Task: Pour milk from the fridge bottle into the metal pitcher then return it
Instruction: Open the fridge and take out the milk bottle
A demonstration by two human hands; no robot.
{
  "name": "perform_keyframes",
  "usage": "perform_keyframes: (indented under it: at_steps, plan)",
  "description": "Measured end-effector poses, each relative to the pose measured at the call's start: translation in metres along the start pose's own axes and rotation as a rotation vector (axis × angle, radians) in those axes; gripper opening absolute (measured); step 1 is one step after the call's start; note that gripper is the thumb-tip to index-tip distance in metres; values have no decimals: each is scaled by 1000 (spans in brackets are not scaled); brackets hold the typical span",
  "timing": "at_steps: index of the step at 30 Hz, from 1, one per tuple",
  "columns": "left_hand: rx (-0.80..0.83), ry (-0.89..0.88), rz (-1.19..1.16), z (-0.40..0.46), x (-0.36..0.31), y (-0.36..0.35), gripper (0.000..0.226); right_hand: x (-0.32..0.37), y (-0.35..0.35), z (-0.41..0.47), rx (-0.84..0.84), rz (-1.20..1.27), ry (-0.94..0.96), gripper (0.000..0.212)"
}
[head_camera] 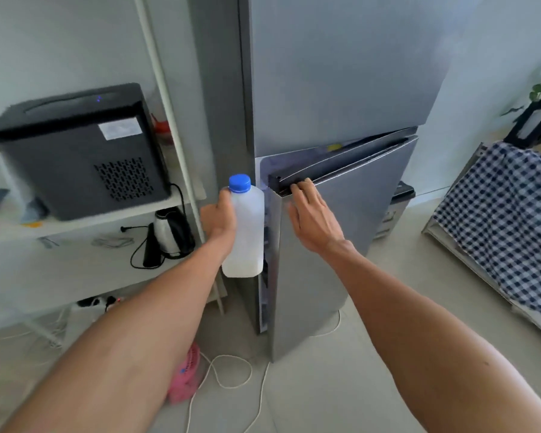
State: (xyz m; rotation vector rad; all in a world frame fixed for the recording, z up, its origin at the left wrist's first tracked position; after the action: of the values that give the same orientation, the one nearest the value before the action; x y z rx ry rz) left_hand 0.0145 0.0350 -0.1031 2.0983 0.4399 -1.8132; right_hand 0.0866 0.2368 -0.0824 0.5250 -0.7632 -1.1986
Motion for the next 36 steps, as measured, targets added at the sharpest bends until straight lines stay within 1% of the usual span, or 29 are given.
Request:
perform_keyframes:
  at_steps: [2, 4, 6, 8, 12, 16, 20, 21, 23, 25, 27, 28, 31, 32, 34, 36]
  plan:
    - [-21, 9, -14, 4, -3, 3, 44, -1, -13, 12, 49, -19, -25, 45]
    - [-32, 4, -7, 6, -6, 5, 46, -2, -23, 24, 106, -32, 5, 54]
    - [-45, -18, 6, 7, -10, 7, 47, -2, -32, 35, 184, -36, 17, 63]
    - [-52, -22, 13, 7, -14, 9, 46, -2, -40, 45, 273, -40, -10, 69]
    - [-55, -21, 0, 3, -20, 8, 39, 2, -48, 62, 392, -36, -85, 78]
    - [-61, -27, -10, 4, -23, 7, 40, 4, -53, 70, 477, -61, -91, 82]
    - [-65, -46, -18, 0, -22, 5, 42, 0, -49, 62, 475, -14, -103, 89]
    - [-67, -47, -20, -1, -23, 4, 42, -1, -47, 57, 445, 14, -122, 87]
    - [-70, -41, -10, -4, -24, 3, 44, -5, -44, 41, 352, 75, -180, 71]
    - [-65, -42, -8, -8, -27, 1, 47, -6, -43, 23, 309, 212, -309, 50]
    - [-48, -40, -36, -15, -30, -4, 48, -8, -48, 3, 332, 409, -530, 36]
    - [-37, -35, -49, -19, -30, -6, 48, -7, -48, -7, 350, 500, -638, 37]
    - [-7, -30, -80, -34, -33, -18, 50, -6, -50, -35, 479, 762, -995, 58]
    - [2, -30, -88, -39, -34, -22, 50, -4, -49, -42, 534, 852, -1080, 61]
    - [30, -33, -96, -50, -35, -32, 50, -2, -47, -52, 579, 998, -1170, 67]
    - [60, -36, -97, -61, -35, -43, 51, -8, -45, -57, 545, 1096, -1230, 66]
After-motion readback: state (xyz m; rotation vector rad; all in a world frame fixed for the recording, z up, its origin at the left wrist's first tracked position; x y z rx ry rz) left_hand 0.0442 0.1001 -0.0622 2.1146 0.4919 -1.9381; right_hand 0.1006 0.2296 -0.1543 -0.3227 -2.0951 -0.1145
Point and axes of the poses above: each hand's wrist, its own z-axis towards the middle knuckle, its own y-axis out of the back of the hand, x = y × z, the point moved 5 cm from there along z, towards the middle knuckle, and after that the axes turned 9 degrees about -x, right-handed, at the moved point
